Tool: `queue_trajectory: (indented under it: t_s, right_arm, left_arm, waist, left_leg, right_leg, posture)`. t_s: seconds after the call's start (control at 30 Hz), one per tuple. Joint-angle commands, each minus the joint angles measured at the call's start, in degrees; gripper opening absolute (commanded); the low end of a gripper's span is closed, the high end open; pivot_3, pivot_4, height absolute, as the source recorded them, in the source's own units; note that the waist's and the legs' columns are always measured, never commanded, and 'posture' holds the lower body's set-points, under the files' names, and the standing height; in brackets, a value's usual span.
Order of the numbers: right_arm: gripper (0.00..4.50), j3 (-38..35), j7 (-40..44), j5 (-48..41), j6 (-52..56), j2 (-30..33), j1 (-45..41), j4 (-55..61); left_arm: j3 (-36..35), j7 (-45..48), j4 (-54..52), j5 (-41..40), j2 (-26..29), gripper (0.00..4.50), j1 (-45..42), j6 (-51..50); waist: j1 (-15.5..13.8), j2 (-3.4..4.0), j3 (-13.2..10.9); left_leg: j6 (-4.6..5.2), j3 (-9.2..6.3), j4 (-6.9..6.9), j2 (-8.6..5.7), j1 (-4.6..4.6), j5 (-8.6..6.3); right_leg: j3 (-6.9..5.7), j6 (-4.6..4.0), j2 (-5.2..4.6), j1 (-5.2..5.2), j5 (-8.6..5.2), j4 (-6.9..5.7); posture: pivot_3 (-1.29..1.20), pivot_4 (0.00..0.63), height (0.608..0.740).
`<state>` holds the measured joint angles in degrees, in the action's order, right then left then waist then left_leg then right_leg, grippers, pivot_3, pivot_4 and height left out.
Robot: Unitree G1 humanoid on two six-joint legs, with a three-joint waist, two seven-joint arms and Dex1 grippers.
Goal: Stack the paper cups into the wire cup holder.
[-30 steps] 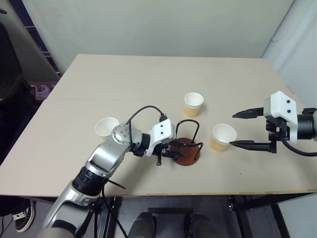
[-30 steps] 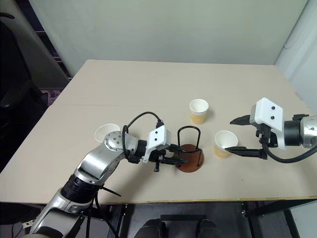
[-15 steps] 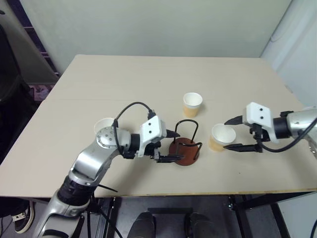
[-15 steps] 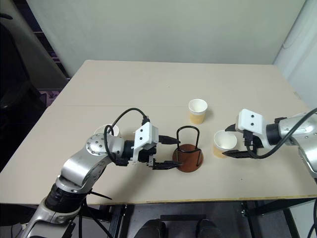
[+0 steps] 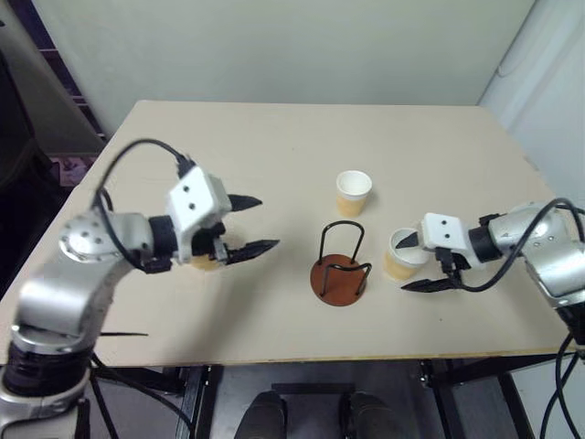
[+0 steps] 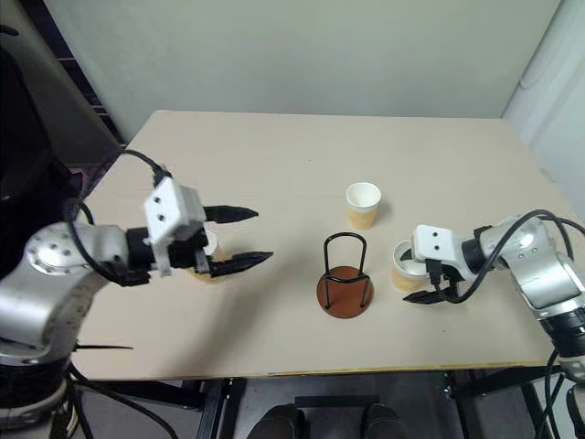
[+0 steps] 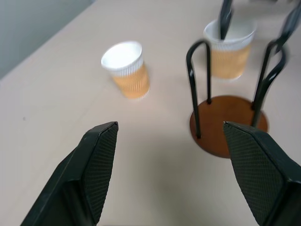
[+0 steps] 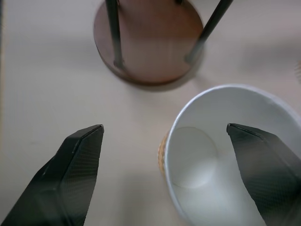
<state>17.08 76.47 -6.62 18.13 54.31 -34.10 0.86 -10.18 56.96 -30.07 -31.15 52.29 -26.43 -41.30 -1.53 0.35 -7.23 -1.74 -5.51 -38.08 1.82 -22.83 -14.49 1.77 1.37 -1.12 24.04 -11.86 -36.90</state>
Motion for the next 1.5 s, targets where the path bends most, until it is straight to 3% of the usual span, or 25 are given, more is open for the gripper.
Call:
queue_trajectory:
  t_s: [0.03, 0.33, 0.37, 0.5, 0.63, 0.77, 1.3, 1.4, 1.5]
  right_arm:
    - [3.43, -1.1, -0.2, 1.3, -1.2, -0.3, -1.8, -0.4]
    - [0.09, -3.3, 2.4, -1.2, -0.2, 0.4, -0.9, 2.8]
    - [0.04, -3.6, 2.6, -1.7, 0.1, 0.5, -0.7, 3.4]
    - [0.04, -7.4, 3.8, -5.8, 2.2, 1.3, -2.4, 5.5]
    - [0.04, -15.5, 6.4, -16.0, 7.5, 1.7, -15.1, 4.8]
    - [0.04, -16.5, 6.7, -22.3, 12.1, -1.3, -21.1, 7.0]
    - [0.04, -6.6, 8.0, -19.6, 10.0, -4.9, -15.0, 14.0]
    - [0.67, -4.3, 6.9, -16.8, 9.1, -5.8, -14.6, 14.0]
    - [1.58, -2.7, 5.2, -13.3, 7.3, -6.5, -14.7, 13.2]
  left_arm:
    - [-4.5, 3.9, -3.2, -5.6, 4.0, 3.82, -0.6, -0.8]
    - [-6.5, 6.3, -0.4, -4.9, 8.9, 3.82, 5.4, 2.7]
    - [-6.5, 6.3, 0.1, -4.6, 9.1, 3.82, 5.7, 3.1]
    - [-6.2, 6.9, 2.3, -2.8, 10.4, 3.82, 6.4, 5.3]
    - [-6.8, 7.6, 4.0, -2.4, 11.4, 3.82, 6.3, 6.6]
    - [-6.0, 7.4, 4.4, -1.9, 11.2, 3.82, 6.7, 7.6]
    - [-5.6, 5.1, 2.3, -2.0, 10.9, 3.82, 9.2, 7.3]
    - [-5.0, 4.3, 1.8, -2.4, 10.9, 3.82, 8.6, 6.7]
    - [-4.5, 3.9, 1.9, -2.4, 11.0, 3.82, 7.9, 6.3]
  waist:
    - [0.1, 0.01, 0.0]
    - [0.3, 0.02, 0.0]
    - [0.3, 0.02, 0.0]
    - [0.4, 0.02, 0.0]
    - [0.7, 0.23, -0.1]
    - [0.8, -0.18, 0.1]
    - [0.9, -0.16, 0.1]
    - [1.0, -0.16, 0.1]
    - [1.0, -0.16, 0.1]
  left_leg:
    - [-0.01, 0.01, 0.01, -0.01, 0.0, -0.01]
    - [-0.11, 0.01, 0.13, 0.05, 0.03, -0.16]
    - [-0.12, 0.0, 0.13, 0.05, 0.02, -0.18]
    - [-0.15, 0.0, 0.15, 0.05, 0.0, -0.21]
    - [-0.17, 0.05, 0.14, 0.02, -0.18, -0.22]
    - [-0.33, 0.01, 0.44, 0.13, -0.19, -0.12]
    - [-0.5, -0.02, 0.54, 0.34, -0.13, -0.1]
    - [-0.5, -0.02, 0.53, 0.34, -0.1, -0.1]
    - [-0.5, -0.02, 0.53, 0.34, -0.11, -0.1]
  right_leg:
    - [-0.01, 0.0, -0.02, 0.04, 0.01, -0.01]
    - [-0.07, -0.29, -0.03, 0.13, -0.16, -0.03]
    - [-0.07, -0.32, -0.03, 0.14, -0.18, -0.03]
    - [-0.06, -0.43, -0.03, 0.18, -0.24, -0.03]
    - [-0.02, -0.52, -0.03, 0.41, -0.19, -0.04]
    - [-0.06, -0.8, 0.09, 0.55, -0.26, -0.05]
    - [-0.11, -0.94, 0.23, 0.61, -0.37, -0.14]
    - [-0.11, -0.99, 0.23, 0.6, -0.37, -0.14]
    - [-0.11, -1.01, 0.23, 0.6, -0.34, -0.14]
  posture:
    - [0.0, 0.15, 0.74]
    - [0.0, 0.15, 0.74]
    - [0.0, 0.15, 0.74]
    - [0.0, 0.15, 0.74]
    - [0.0, 0.15, 0.74]
    - [0.0, 0.15, 0.74]
    - [0.0, 0.15, 0.74]
    - [0.0, 0.15, 0.74]
    - [0.0, 0.15, 0.74]
